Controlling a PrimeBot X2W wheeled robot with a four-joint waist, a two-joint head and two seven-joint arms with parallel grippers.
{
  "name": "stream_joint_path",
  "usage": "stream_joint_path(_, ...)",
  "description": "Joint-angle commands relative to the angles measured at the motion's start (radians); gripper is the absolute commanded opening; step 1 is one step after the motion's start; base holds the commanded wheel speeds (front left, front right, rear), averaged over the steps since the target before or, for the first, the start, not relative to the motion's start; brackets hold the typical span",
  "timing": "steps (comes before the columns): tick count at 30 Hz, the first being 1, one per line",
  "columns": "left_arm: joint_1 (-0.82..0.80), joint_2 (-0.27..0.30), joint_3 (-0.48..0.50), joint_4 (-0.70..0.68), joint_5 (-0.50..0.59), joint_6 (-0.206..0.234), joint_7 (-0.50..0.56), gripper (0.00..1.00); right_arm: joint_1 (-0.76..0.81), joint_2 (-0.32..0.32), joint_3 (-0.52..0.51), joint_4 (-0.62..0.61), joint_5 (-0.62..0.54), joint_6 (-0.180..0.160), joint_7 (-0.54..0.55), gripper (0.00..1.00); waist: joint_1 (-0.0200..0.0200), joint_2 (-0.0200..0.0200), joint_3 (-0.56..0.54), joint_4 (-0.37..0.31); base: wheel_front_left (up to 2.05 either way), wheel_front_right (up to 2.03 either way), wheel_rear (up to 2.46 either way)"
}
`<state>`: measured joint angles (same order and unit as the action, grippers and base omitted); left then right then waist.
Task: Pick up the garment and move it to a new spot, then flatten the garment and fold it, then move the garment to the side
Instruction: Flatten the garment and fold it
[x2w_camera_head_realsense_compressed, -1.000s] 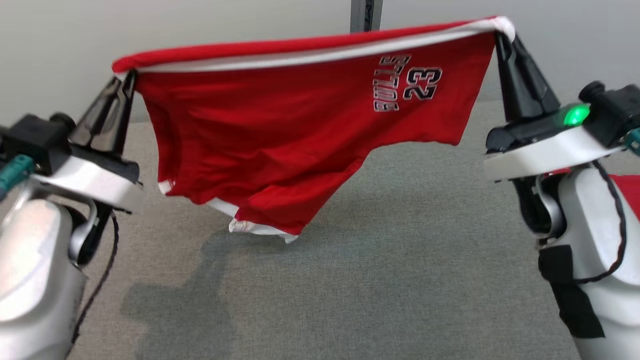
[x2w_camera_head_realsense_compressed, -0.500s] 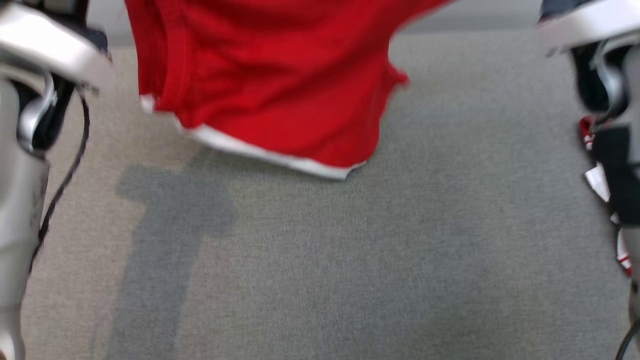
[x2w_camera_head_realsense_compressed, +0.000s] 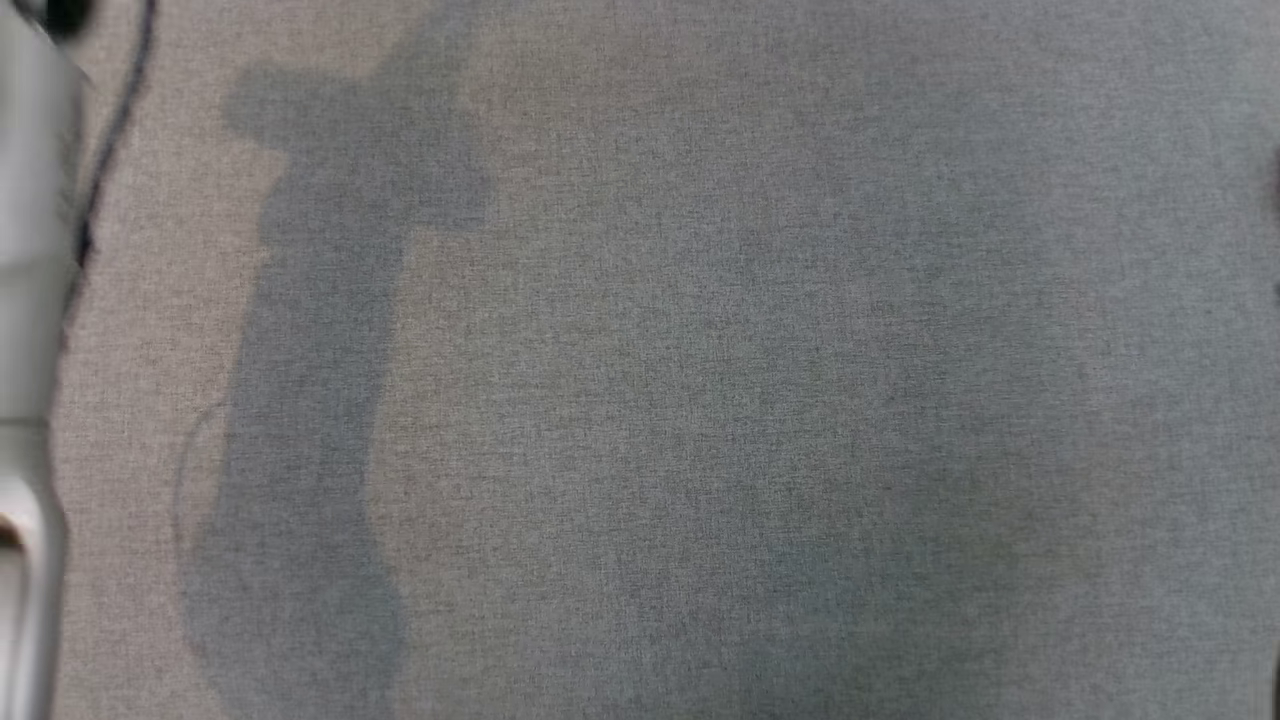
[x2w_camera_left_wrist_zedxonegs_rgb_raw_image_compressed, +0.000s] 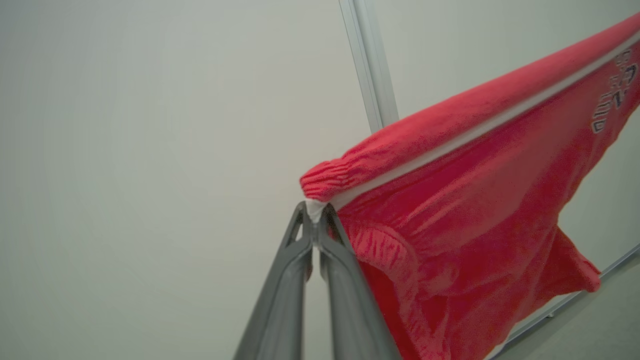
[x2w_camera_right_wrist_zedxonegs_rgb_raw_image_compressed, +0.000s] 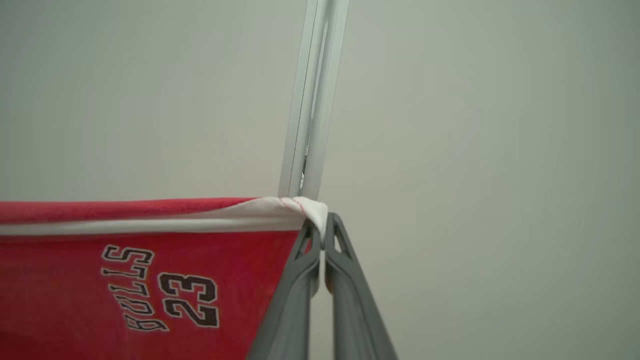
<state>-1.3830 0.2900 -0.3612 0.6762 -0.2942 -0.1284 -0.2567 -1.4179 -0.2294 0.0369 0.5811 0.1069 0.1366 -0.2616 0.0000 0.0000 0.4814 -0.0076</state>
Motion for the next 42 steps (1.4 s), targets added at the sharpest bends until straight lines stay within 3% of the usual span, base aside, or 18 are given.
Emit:
stream_joint_path(1, 0.073, 0.018, 0.009, 0.055, -0.020, 0.009, -0.004, 0.00, 0.079, -0.014, -0.006, 0.004, 0.001, -0.011, -0.004, 0.00, 0.0000, 0.0000, 0.001, -0.003, 0.00, 0.00, 0.00)
stream_joint_path(10, 0.505, -0.057, 0.049, 0.060, -0.087, 0.001, -0.007, 0.00, 0.582, 0.047, 0.064, -0.115, 0.149, -0.010, -0.004, 0.00, 0.0000, 0.0000, -0.065, -0.023, 0.00, 0.00, 0.00)
stream_joint_path(11, 0.505, -0.057, 0.049, 0.060, -0.087, 0.001, -0.007, 0.00, 0.582, 0.047, 0.064, -0.115, 0.149, -0.010, -0.004, 0.00, 0.0000, 0.0000, -0.065, -0.023, 0.00, 0.00, 0.00)
stream_joint_path(15, 0.773, -0.100, 0.097, 0.045, -0.093, 0.000, -0.007, 0.00, 0.863, 0.071, 0.109, -0.153, 0.206, -0.009, -0.004, 0.00, 0.0000, 0.0000, -0.150, -0.037, 0.00, 0.00, 0.00)
stream_joint_path(18, 0.903, -0.122, 0.144, 0.021, -0.085, 0.000, -0.007, 0.00, 0.983, 0.078, 0.154, -0.157, 0.205, -0.009, -0.004, 0.00, 0.0000, 0.0000, -0.208, -0.052, 0.00, 0.00, 0.00)
stream_joint_path(32, 1.307, -0.173, 0.257, -0.044, -0.065, 0.000, -0.008, 0.00, 1.327, 0.118, 0.203, -0.109, 0.232, -0.009, -0.004, 0.00, 0.0000, 0.0000, -0.461, -0.062, 0.00, 0.00, 0.00)
stream_joint_path(42, 1.470, -0.204, 0.251, -0.119, -0.049, -0.001, -0.008, 0.00, 1.466, 0.099, 0.223, -0.169, 0.233, -0.008, -0.004, 0.00, 0.0000, 0.0000, -0.496, -0.060, 0.00, 0.00, 0.00)
